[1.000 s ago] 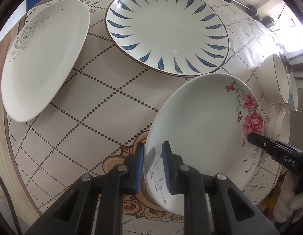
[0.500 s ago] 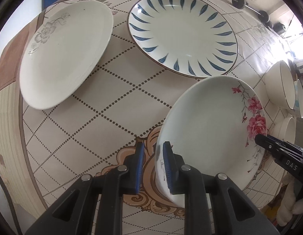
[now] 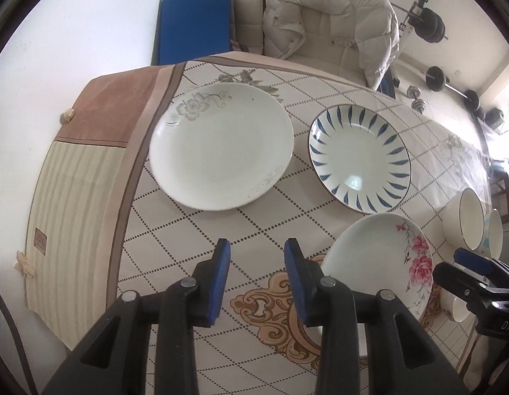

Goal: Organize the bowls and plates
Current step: 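Grasp the rim of the grey-floral plate with both grippers, then carry the grey-floral plate with both grippers and lower it onto the pink-flower plate, then open both grippers and lift away from the plate stack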

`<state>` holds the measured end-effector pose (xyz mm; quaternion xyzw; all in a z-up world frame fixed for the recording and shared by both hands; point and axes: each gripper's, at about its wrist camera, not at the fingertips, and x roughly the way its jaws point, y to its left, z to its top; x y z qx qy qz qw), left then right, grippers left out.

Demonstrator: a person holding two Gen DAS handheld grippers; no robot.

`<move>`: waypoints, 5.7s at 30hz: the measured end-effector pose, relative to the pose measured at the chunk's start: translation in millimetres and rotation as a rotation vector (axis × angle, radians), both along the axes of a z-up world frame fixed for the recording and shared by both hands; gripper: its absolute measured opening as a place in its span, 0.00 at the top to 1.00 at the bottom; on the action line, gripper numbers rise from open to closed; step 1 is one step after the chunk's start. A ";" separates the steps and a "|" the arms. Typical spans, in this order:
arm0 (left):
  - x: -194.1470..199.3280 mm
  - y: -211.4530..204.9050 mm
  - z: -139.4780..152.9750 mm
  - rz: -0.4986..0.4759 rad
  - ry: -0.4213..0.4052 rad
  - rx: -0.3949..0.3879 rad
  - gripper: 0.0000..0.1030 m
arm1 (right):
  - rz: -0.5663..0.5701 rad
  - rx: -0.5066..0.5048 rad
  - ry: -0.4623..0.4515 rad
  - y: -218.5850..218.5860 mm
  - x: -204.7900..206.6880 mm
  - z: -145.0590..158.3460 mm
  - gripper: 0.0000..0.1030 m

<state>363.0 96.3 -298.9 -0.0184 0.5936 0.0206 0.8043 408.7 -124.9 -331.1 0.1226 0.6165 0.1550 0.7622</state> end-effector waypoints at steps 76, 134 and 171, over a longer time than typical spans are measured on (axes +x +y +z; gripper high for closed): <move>124.9 147.0 -61.7 0.084 0.170 -0.265 0.80 | 0.205 0.125 0.344 137.1 193.6 -72.0 0.82; 12.5 -106.7 -115.8 -0.296 0.387 -0.113 0.79 | -0.086 -0.090 0.392 -92.4 -25.1 -101.2 0.82; 35.3 -56.6 -121.7 -0.137 0.495 -0.292 0.77 | -0.094 -0.096 0.460 -89.9 -24.8 -97.9 0.91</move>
